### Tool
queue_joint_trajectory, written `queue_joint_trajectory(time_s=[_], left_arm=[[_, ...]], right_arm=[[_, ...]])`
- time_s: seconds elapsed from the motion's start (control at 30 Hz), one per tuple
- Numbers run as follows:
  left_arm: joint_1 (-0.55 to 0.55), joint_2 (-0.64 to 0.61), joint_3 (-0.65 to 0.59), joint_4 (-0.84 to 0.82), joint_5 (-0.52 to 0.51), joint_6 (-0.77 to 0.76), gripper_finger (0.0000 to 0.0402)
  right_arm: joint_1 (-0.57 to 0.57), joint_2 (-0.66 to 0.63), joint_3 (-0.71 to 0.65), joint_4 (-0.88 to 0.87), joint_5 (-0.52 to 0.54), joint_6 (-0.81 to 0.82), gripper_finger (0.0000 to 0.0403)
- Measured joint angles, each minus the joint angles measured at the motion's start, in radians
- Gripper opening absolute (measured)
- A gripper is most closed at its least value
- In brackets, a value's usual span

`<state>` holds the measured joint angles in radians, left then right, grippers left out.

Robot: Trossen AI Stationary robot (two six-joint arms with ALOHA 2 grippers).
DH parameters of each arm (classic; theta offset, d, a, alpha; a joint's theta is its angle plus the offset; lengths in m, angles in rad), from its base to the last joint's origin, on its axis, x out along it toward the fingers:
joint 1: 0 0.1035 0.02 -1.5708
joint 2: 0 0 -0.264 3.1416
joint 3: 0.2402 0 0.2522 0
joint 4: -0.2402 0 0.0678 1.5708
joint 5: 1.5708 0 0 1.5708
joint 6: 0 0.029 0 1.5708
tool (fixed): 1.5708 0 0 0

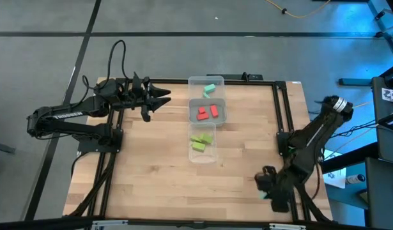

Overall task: Sort & place blocks by color
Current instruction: Put the blue block into the top transparent bin

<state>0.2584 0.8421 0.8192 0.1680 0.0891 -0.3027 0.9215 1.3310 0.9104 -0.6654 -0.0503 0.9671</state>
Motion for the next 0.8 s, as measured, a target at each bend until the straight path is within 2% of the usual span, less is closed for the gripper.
queue_joint_trajectory(time_s=[0.2, 0.53, 0.67, 0.8], left_arm=[[0.000, 0.000, 0.000, 0.000, 0.000, 0.000, 0.0157], [0.000, 0.000, 0.000, 0.000, 0.000, 0.000, 0.0157], [0.000, 0.000, 0.000, 0.001, 0.001, 0.000, 0.0157], [0.000, 0.000, 0.000, 0.001, 0.001, 0.001, 0.0157]], right_arm=[[-0.172, -0.080, 0.000, 0.113, 0.125, -0.168, 0.0062], [-0.543, -0.024, 0.000, 0.441, 0.126, -0.604, 0.0062], [-0.694, 0.036, 0.000, 0.688, 0.039, -0.718, 0.0062], [-0.815, 0.112, 0.000, 0.956, -0.086, -0.759, 0.0062]])
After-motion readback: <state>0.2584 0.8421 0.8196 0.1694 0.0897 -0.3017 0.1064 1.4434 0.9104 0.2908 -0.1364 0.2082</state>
